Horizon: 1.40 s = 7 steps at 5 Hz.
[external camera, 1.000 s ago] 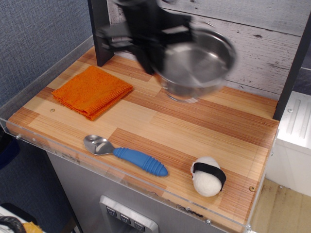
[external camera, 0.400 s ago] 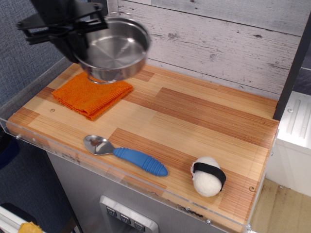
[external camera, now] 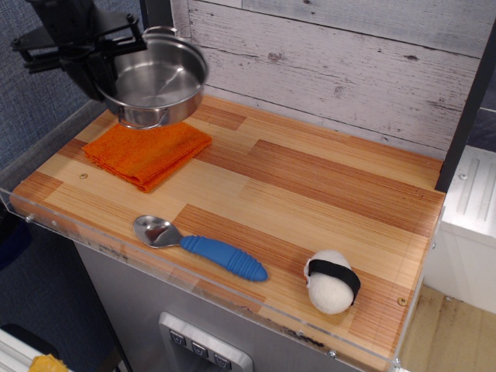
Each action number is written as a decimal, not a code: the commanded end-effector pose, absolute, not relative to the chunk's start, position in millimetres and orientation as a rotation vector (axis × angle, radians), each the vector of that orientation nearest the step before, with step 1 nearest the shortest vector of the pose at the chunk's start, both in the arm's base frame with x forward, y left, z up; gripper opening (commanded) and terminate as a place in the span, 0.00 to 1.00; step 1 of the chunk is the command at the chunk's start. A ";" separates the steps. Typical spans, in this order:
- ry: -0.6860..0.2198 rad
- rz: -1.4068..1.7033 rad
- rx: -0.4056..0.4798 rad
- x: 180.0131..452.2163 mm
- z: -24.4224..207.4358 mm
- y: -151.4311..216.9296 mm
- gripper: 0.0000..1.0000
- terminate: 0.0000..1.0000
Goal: Pick the vessel and place it on the corner of table which is orange in color.
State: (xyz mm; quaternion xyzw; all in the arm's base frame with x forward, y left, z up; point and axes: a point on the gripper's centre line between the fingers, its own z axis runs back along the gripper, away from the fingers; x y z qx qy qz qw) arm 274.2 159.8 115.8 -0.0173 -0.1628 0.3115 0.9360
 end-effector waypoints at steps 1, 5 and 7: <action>-0.325 0.648 -0.012 285.0 99.1 183.4 0.00 0.00; -0.237 0.676 -0.038 274.3 45.1 206.4 0.00 0.00; -0.185 0.737 -0.044 273.7 42.5 204.9 1.00 0.00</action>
